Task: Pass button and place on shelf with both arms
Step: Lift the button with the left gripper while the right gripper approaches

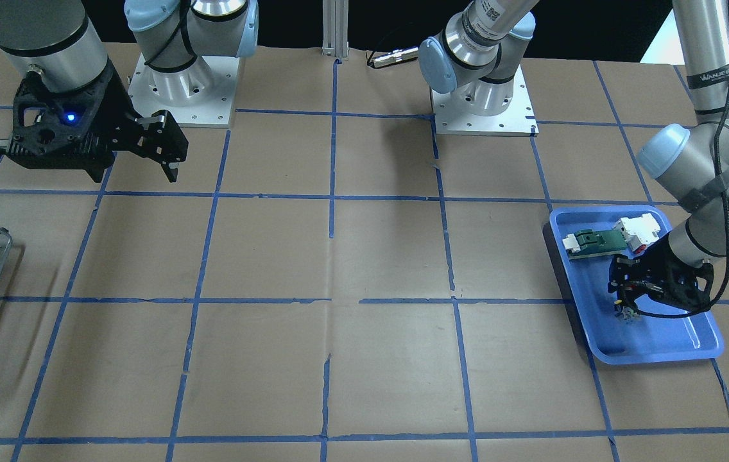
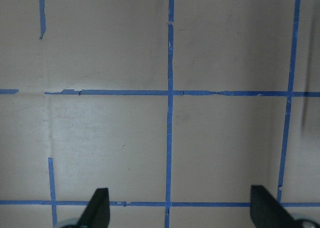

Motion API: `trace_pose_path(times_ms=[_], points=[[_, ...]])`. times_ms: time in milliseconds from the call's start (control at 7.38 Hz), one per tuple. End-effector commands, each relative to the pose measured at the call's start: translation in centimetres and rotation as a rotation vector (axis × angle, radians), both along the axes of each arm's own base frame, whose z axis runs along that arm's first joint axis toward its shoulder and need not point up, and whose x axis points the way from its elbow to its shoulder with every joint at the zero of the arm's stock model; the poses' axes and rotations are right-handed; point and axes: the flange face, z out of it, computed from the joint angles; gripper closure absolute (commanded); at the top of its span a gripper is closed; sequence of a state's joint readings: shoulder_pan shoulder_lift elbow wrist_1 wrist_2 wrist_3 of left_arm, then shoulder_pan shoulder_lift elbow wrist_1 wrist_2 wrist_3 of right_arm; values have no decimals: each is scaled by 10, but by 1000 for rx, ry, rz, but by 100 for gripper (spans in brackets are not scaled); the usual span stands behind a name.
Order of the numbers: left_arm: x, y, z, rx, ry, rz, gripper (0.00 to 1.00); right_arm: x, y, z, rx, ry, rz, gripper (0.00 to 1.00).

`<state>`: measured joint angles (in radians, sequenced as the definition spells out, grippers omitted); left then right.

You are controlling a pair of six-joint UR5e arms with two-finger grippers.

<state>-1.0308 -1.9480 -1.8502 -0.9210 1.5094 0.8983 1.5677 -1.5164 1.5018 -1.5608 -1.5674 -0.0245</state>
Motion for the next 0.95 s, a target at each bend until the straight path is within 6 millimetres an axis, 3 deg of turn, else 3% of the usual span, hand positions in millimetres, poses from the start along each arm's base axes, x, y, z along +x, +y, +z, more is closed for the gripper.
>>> trace_pose_path(times_ms=[0,271,542,812], points=[[-71,-22,54,-119,4,-273,100,0,0,1,-5,-1,0,0],[-162,-34,83,-135,29,-609,100,1,0,0,-3,0,2,0],[-267,-48,110,-187,150,-774,100,-1,-2,-2,0,-12,-9,0],[-344,-44,127,-259,254,-887,100,-37,-11,-2,4,-169,-75,0]])
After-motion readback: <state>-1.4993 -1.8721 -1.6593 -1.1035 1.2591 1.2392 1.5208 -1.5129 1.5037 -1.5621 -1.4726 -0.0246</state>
